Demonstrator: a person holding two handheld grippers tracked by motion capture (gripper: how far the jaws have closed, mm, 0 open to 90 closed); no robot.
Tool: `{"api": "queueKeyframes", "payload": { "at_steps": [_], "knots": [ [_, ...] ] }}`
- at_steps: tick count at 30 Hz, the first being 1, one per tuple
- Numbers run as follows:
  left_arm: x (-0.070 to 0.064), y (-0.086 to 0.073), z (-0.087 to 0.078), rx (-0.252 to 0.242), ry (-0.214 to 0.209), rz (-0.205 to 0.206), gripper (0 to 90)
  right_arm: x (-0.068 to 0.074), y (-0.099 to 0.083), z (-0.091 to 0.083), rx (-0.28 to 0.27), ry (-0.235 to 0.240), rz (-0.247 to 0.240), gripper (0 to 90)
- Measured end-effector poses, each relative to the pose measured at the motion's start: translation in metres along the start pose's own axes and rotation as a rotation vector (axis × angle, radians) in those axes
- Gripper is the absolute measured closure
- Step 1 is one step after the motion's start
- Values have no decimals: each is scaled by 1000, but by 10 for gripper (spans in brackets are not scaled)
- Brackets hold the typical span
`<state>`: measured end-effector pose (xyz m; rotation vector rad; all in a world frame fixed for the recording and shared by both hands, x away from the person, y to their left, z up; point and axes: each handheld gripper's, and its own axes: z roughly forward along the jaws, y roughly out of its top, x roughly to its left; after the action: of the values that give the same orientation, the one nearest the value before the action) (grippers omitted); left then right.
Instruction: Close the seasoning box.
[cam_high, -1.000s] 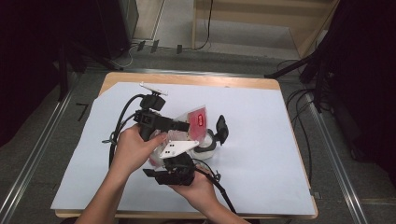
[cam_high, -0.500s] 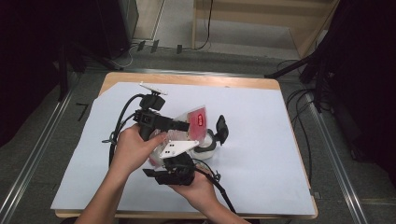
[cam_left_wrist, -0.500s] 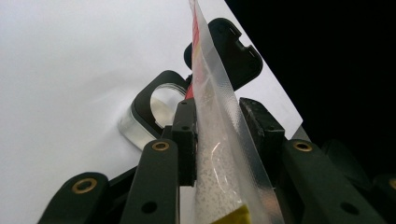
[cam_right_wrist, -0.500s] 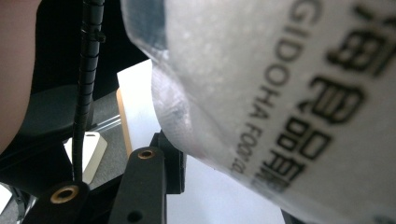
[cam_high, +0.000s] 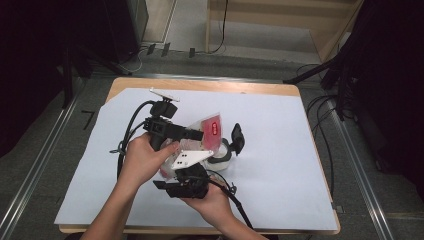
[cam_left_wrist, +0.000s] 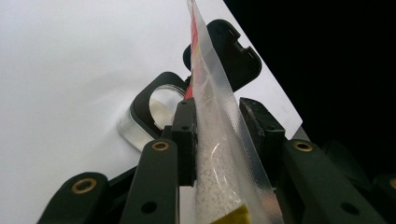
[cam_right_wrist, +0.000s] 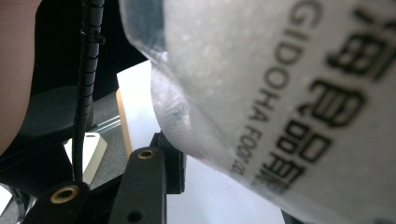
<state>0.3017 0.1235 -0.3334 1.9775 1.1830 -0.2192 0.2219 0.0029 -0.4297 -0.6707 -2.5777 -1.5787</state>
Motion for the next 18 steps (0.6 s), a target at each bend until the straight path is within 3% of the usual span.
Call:
{"api": "queueKeyframes", "payload": {
  "at_steps": [18],
  "knots": [
    [3, 1, 0, 5, -8, -31, 693, 1, 1, 0, 5, -3, -7, 634]
  ]
}}
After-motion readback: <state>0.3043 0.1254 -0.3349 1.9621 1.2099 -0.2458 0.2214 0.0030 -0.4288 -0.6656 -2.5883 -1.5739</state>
